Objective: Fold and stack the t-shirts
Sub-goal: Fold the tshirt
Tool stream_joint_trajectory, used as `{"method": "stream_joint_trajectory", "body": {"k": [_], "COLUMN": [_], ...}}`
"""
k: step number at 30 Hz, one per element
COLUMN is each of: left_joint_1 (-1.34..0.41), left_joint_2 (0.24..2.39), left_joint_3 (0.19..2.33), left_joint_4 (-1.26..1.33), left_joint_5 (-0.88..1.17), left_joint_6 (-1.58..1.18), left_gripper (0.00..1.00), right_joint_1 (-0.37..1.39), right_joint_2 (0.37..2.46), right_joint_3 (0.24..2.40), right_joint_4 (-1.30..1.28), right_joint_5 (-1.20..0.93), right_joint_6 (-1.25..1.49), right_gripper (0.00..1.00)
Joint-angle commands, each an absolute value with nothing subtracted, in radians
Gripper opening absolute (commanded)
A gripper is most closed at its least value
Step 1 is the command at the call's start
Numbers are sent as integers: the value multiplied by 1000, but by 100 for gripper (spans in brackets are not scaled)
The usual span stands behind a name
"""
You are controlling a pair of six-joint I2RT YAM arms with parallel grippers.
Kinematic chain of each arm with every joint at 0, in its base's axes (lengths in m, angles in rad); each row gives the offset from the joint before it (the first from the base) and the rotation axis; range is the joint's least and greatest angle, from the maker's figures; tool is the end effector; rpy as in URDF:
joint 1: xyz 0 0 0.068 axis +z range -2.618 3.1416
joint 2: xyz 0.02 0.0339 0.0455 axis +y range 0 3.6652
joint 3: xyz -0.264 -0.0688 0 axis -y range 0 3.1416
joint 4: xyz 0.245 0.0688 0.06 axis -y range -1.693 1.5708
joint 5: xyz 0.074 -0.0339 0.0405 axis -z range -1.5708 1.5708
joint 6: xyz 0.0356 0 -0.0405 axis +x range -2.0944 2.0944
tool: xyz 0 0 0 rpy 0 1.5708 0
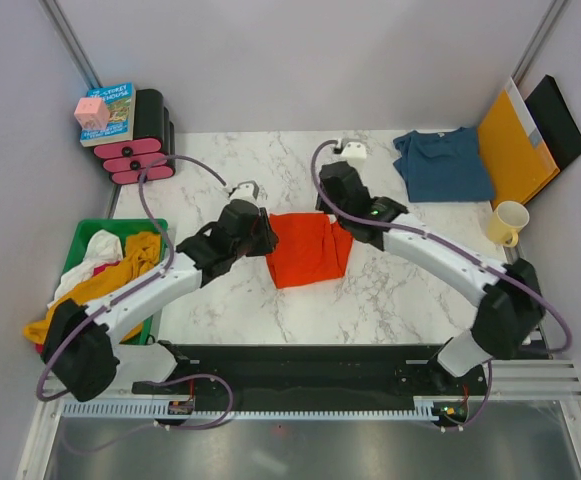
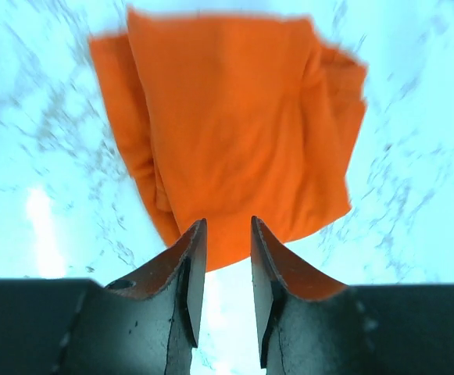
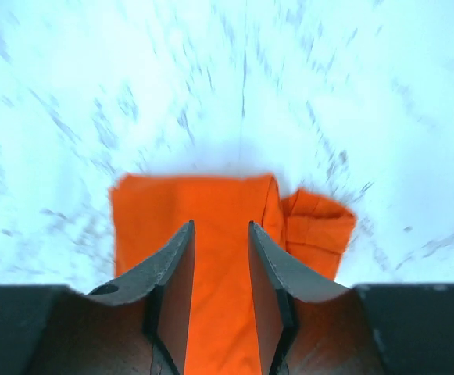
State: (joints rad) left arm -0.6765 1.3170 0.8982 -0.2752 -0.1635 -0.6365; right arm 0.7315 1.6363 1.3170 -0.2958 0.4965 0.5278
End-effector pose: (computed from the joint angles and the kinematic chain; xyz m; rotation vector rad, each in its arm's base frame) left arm 0.2265 -0.1744 0.2544 -0.0424 2.3054 -0.5098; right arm 0.2902 0.2377 0.2962 0.0605 2.1090 0.2094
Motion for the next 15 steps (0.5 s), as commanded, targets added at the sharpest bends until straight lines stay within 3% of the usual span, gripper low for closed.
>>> {"method": "stream_joint_trajectory", "body": {"k": [1,5,7,11,15], "left_joint_1": [-680,-666,-649,-632,-551], "left_joint_2": [1171,1079,1002,881,894], "left_joint_3": [902,852,754,582,503], "left_joint_4": [-302,-310,-171,24,145], "left_joint_5": [-354,-549,-575,-670,-713], "left_joint_6": [-557,-482,-375,-227,-85], "left_gripper": [36,38,41,57,64], "right_joint_1": [749,758,759,764,772], "right_joint_2": [1421,1286,1230,1125,903], "right_joint_3": [1245,1091,1017,928,786], "right_joint_4": [-347,-373,-380,-391,-255], "right_joint_5": [612,704,750,810,750], "right_joint_6": [477,420,368,322,272], "right_gripper": [41,41,43,45,58]}}
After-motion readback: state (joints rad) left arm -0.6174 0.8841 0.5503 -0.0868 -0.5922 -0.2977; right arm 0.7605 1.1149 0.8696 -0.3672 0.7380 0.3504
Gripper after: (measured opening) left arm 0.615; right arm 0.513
